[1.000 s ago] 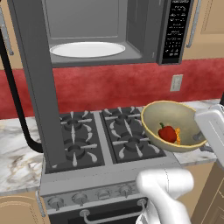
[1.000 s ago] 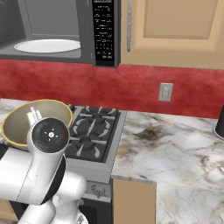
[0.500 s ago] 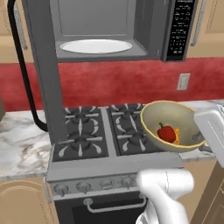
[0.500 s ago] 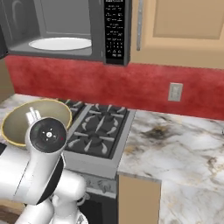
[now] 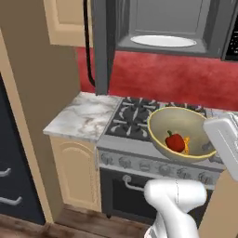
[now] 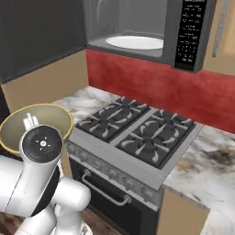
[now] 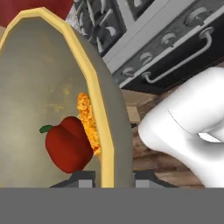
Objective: The microwave is finished heating the shrimp and bell pepper. Take the bowl containing the food and place it on the dining counter.
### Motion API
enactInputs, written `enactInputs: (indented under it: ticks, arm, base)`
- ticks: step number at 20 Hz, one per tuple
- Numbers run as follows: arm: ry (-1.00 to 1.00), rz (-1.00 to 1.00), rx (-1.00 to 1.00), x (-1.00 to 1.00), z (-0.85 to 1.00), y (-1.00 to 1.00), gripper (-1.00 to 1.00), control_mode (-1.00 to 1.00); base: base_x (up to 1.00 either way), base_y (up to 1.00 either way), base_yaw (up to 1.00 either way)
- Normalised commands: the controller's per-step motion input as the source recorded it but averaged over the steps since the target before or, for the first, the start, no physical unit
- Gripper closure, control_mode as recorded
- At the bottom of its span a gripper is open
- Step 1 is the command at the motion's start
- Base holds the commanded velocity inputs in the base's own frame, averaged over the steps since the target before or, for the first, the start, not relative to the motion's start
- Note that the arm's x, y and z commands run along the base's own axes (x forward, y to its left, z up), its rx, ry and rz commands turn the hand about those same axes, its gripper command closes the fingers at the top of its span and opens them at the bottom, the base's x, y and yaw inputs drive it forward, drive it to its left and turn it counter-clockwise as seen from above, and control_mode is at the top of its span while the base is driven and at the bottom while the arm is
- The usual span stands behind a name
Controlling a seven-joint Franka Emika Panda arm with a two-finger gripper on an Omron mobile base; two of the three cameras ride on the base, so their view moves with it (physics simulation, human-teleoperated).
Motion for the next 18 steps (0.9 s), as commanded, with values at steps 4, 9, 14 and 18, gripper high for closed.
enactInputs:
  ticks: [4, 9, 14, 18]
  arm:
    - [0.0, 0.0, 0.0, 0.0, 0.0, 0.0, 1.0, 1.0]
    - [0.0, 0.0, 0.0, 0.0, 0.0, 0.0, 1.0, 1.0]
    - [0.0, 0.0, 0.0, 0.0, 0.0, 0.0, 1.0, 1.0]
    - [0.0, 0.0, 0.0, 0.0, 0.0, 0.0, 1.0, 1.0]
  base:
    - [-0.23, 0.0, 0.82]
    - [-0.05, 0.09, 0.89]
    - [0.08, 0.25, 0.87]
    - [0.24, 0.3, 0.83]
